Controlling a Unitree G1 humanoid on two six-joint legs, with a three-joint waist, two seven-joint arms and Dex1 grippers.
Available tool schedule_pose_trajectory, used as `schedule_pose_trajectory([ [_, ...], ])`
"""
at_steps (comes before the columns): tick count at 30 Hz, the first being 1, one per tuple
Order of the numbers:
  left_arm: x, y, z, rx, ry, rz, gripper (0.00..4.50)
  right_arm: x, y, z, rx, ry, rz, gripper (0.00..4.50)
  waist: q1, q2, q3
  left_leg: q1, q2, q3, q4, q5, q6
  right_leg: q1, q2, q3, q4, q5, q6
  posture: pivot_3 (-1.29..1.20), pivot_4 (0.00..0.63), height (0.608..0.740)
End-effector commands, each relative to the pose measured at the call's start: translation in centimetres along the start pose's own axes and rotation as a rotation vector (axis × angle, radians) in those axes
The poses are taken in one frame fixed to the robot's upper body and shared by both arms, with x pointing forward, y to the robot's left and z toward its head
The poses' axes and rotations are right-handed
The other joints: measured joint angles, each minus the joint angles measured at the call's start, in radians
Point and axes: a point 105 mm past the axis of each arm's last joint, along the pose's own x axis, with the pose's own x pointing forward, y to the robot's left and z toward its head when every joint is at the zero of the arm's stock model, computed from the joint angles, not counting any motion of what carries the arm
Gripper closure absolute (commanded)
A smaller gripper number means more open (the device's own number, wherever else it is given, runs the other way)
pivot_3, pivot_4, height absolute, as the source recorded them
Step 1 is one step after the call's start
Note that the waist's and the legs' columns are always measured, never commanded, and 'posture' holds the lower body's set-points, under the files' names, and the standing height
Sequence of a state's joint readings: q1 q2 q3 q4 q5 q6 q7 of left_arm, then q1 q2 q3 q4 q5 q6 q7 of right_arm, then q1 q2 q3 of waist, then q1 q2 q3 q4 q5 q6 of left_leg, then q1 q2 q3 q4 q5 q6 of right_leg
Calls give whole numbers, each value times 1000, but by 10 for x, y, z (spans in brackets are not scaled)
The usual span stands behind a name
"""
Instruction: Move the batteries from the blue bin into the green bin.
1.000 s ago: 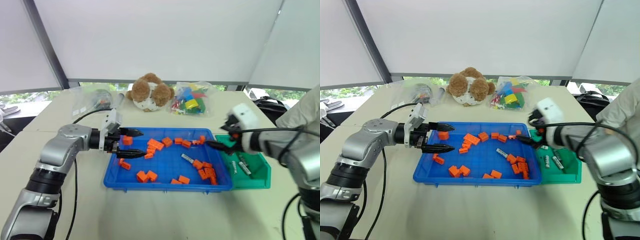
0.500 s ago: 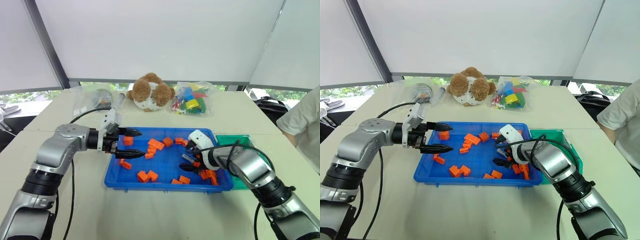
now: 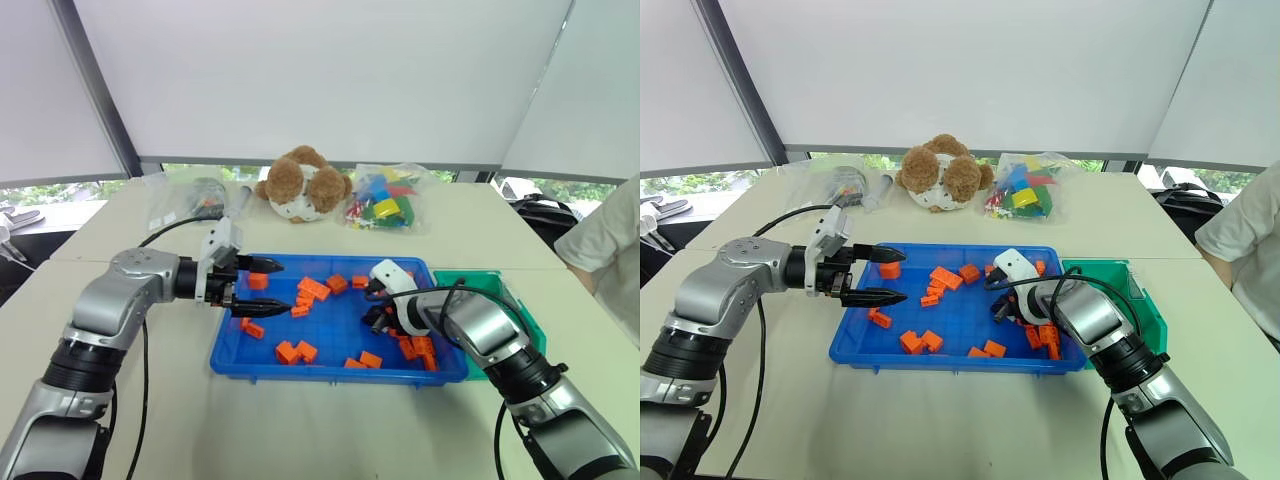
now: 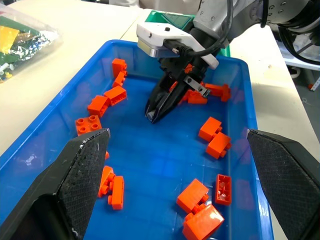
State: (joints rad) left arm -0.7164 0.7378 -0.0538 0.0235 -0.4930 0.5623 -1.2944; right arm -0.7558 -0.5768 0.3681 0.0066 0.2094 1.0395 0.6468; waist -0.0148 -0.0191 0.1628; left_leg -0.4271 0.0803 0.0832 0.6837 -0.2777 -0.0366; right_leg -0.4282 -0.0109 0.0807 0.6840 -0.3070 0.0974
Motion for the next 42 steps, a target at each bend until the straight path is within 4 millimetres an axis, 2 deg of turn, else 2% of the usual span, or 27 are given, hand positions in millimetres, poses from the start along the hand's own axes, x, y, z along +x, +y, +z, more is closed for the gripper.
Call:
schedule_pose_trajectory([
  [1,-3,-2,10,40,-25,0,0,-15,-8,19,18,-74,-37,4469,0,0,0,0,0,0,0,0,0,0,0,0,0,0,0,0,150,733],
  [4,-2,-3,10,41,-26,-5,0,-40,-16,47,21,-186,-82,4469,1,0,0,0,0,0,0,0,0,0,0,0,0,0,0,0,150,733],
  [6,-1,-3,10,42,-26,-7,0,-70,-28,65,29,-266,-143,4469,1,0,0,0,0,0,0,0,0,0,0,0,0,0,0,0,150,733],
  [8,-1,-3,10,43,-26,-10,0,-103,-43,72,45,-316,-220,4469,2,0,0,0,0,0,0,0,0,0,0,0,0,0,0,0,150,733],
  [9,-1,-3,10,42,-27,-11,0,-120,-55,67,47,-312,-284,4469,7,0,0,0,0,0,0,0,0,0,0,0,0,0,0,0,150,733],
  [11,-1,-3,9,41,-27,-12,0,-141,-68,56,48,-287,-369,4469,17,0,0,-1,0,0,-1,0,0,0,-1,-1,0,0,0,0,150,733],
  [14,0,-2,9,40,-29,-15,0,-161,-82,29,70,-215,-453,4469,20,0,0,0,0,0,-1,0,1,1,-1,-1,-2,0,0,0,150,733],
  [17,1,-1,9,40,-32,-20,0,-166,-86,5,91,-152,-478,4469,14,0,0,0,0,0,-1,0,1,1,0,0,-2,0,0,0,150,733],
  [20,4,0,10,43,-34,-27,0,-156,-85,-25,158,-95,-455,4469,2,0,0,0,0,0,0,0,1,1,0,0,-2,0,0,0,150,733],
  [22,4,1,11,45,-35,-29,0,-150,-87,-38,210,-88,-447,4469,-2,0,0,0,0,0,-1,0,1,1,0,0,-1,0,0,0,150,733],
  [23,4,1,11,46,-35,-29,0,-149,-88,-42,217,-79,-452,3426,-3,0,0,0,0,0,0,0,1,1,1,0,-1,0,0,0,150,733],
  [24,4,1,11,47,-35,-29,0,-149,-89,-44,217,-72,-457,3116,-2,0,0,0,0,0,-1,0,1,0,1,0,-1,0,0,0,150,733],
  [30,1,1,10,45,-26,-25,0,-156,-84,-35,173,-101,-437,45,1,0,0,0,0,0,0,0,1,0,0,0,-1,0,0,0,150,733],
  [32,-2,1,10,42,-21,-22,0,-158,-78,-27,115,-108,-408,45,2,0,0,0,0,0,0,0,1,0,0,0,-1,0,0,0,150,733],
  [39,-10,0,7,32,4,-19,0,-169,-15,18,-157,-239,-92,45,2,0,0,0,0,-1,0,0,1,0,0,0,-1,0,0,0,150,733],
  [42,-12,-1,7,29,10,-19,0,-172,-1,26,-212,-260,-24,45,2,0,0,0,0,-1,0,0,1,1,0,0,-1,0,0,0,150,733],
])
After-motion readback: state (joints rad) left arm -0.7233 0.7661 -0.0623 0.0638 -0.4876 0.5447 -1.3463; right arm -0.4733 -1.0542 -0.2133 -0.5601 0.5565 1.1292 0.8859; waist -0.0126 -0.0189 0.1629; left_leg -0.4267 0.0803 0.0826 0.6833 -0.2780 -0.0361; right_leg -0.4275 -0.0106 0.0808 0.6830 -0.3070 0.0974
